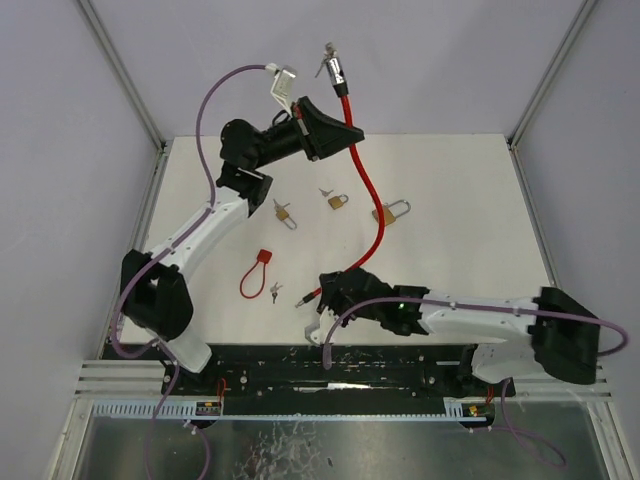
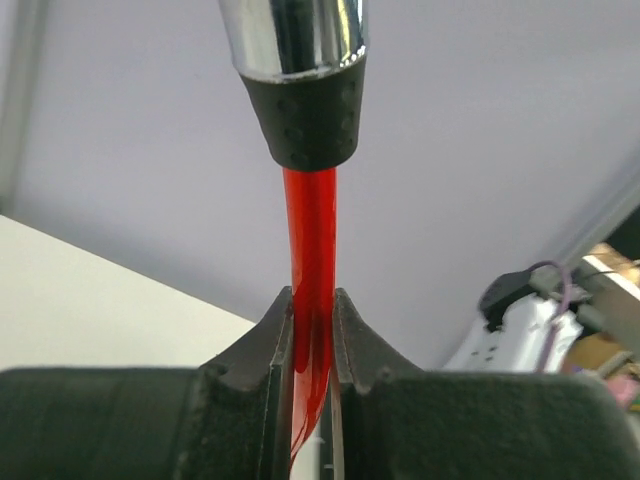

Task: Lock with the key
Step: Lock the lock.

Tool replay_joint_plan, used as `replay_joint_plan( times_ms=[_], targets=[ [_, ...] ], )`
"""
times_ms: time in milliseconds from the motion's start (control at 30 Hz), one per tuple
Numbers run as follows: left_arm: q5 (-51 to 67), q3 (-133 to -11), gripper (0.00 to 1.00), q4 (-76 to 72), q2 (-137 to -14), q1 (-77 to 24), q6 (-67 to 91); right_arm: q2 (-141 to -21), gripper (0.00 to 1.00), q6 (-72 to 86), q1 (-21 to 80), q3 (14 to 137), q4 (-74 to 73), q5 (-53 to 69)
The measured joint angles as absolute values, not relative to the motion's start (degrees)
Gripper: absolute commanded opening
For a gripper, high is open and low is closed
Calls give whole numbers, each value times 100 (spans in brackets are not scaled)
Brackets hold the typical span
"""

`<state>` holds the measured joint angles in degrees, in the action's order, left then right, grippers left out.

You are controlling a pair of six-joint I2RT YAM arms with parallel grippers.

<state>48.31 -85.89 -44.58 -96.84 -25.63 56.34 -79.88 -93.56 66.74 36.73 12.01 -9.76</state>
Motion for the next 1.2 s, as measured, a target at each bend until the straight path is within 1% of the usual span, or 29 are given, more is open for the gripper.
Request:
replay_joint_plan(
  times_ms=[67, 133, 233, 400, 567, 667, 800, 1000, 1200],
  targets=[
    [4753, -8372, 0, -4313, -9417, -2440, 5100, -7474, 0, -8488, 6650, 4215, 303, -283],
    [4683, -8136, 0, -4287, -9185, -2318, 4589, -7022, 0, -7524, 6425, 4912, -504, 725],
    [4639, -7710, 0, -4438, -9019, -2156, 4136, -6399, 0, -6313, 5752, 5448, -1011, 2084],
    [4644, -6851, 0, -4624, -8956, -2121, 3618, -5345, 0, -4132, 3955, 5295, -1125, 4130],
    [4460, -5714, 0, -4495, -8270, -2239, 2598, -5083, 0, -2655, 2657, 5264, -1162, 5472],
    [4226, -5260, 0, -4171, -7664, -2545, 1678, -5089, 0, -2056, 2233, 5264, -1160, 5861],
    [3911, -5179, 1, -3463, -7262, -3100, 311, -5113, 0, -1363, 1761, 5264, -1125, 6104],
    [3844, -5186, 1, -2340, -7225, -3409, -1166, -5238, 0, -1068, 1426, 5264, -1203, 6095],
    [3942, -5601, 1, -1216, -7367, -3409, -1861, -5238, 0, -1135, 1417, 5264, -1365, 6095]
  ],
)
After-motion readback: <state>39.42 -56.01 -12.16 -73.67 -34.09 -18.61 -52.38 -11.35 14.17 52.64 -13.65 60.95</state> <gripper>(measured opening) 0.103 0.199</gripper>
